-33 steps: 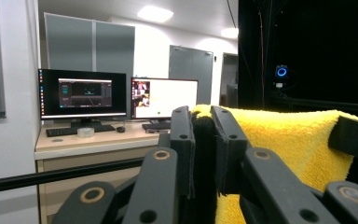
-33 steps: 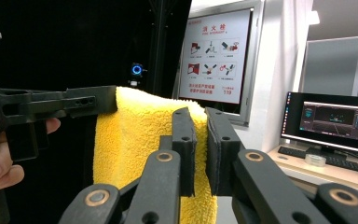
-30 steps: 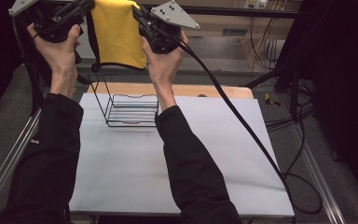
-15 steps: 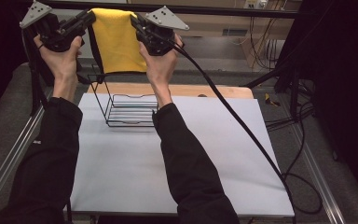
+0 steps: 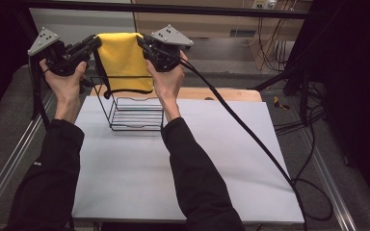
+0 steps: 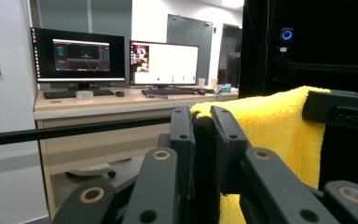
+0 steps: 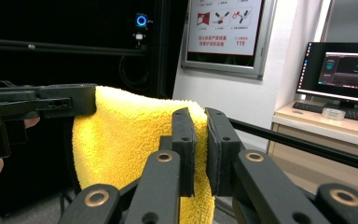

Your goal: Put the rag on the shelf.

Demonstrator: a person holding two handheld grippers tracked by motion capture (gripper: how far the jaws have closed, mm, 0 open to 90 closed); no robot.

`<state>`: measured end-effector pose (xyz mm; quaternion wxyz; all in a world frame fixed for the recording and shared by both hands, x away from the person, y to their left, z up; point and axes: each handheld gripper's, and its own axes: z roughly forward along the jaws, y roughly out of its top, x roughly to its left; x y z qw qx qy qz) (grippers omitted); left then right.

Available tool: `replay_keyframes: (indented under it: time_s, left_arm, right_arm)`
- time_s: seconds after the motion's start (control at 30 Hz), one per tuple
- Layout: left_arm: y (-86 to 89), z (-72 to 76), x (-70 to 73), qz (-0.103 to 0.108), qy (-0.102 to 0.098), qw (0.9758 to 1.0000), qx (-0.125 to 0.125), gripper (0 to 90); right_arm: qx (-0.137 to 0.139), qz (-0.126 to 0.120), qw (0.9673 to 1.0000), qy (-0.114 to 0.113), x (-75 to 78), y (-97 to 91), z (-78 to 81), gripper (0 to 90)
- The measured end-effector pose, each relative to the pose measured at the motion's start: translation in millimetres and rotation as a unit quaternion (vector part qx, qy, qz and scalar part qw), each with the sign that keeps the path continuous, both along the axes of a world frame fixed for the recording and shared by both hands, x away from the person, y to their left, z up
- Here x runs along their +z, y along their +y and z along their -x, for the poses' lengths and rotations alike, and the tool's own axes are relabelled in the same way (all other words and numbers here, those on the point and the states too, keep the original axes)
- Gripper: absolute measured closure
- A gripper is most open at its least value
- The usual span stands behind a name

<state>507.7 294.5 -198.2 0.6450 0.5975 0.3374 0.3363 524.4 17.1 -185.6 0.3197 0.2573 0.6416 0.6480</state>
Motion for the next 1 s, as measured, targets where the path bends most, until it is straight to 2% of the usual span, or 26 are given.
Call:
replay_keyframes:
  time_s: [0.13,0.33,0.57,0.63,0.83,1.0]
  left_arm:
    - [2.3,4.4,-5.9,-0.002,0.006,1.0000,0.000,79.6]
    - [5.7,13.8,-7.5,-0.012,0.009,0.9999,-0.002,79.5]
    - [9.4,21.6,-14.9,-0.010,0.014,0.9998,-0.011,79.3]
    - [11.1,24.0,-15.5,-0.018,0.017,0.9996,-0.012,79.2]
    - [14.4,31.2,-20.4,-0.023,0.036,0.9989,-0.020,78.9]
    - [15.6,37.3,-26.0,-0.036,0.052,0.9975,-0.031,78.3]
  right_arm:
    - [0.009,0.009,0.9999,0.009,-4.4,0.2,4.3,83.5]
    - [0.024,0.014,0.9995,0.015,-9.0,-0.4,12.0,83.2]
    - [0.035,0.027,0.9987,0.025,-12.9,-1.1,18.8,83.1]
    - [0.042,0.030,0.9982,0.029,-13.5,-1.3,21.2,83.0]
    - [0.066,0.051,0.9950,0.055,-15.9,-3.1,28.8,82.8]
    - [0.089,0.078,0.9898,0.080,-20.0,-5.7,35.8,82.7]
